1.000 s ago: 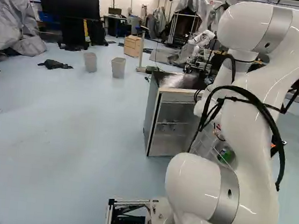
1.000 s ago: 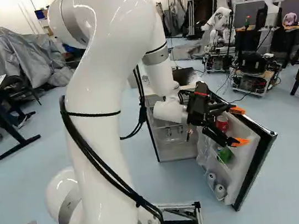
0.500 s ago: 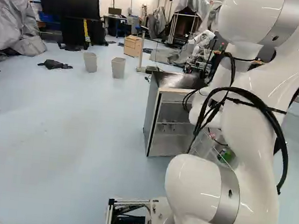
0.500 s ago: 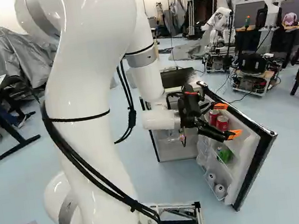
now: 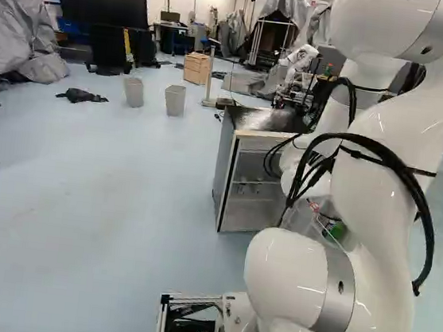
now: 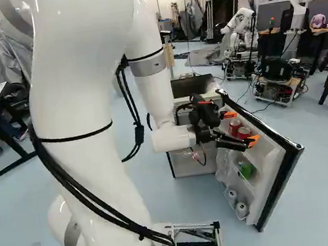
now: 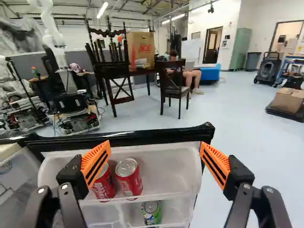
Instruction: Grab a drink from the fridge
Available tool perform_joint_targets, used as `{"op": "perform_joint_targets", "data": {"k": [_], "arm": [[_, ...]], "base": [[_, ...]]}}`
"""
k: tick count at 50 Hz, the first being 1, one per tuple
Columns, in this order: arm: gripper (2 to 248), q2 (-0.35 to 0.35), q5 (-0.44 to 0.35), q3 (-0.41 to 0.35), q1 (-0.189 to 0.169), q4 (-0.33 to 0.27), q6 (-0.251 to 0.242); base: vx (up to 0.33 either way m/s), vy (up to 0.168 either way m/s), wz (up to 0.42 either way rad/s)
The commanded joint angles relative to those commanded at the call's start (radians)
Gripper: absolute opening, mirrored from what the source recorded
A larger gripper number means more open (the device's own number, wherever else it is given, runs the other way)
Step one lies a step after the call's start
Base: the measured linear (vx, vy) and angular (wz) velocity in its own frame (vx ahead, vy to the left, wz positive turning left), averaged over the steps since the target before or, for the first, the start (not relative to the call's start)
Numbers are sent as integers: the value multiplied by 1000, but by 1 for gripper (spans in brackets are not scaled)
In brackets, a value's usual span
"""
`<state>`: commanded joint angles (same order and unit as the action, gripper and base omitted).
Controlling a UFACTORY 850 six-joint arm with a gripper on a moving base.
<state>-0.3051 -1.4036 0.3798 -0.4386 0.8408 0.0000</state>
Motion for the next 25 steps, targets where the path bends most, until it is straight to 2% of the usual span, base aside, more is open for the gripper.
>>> {"op": "perform_joint_targets", "data": {"k": [25], "arm": [[247, 67, 0, -85, -56, -263, 0]], "base": [[0, 0, 0]]}}
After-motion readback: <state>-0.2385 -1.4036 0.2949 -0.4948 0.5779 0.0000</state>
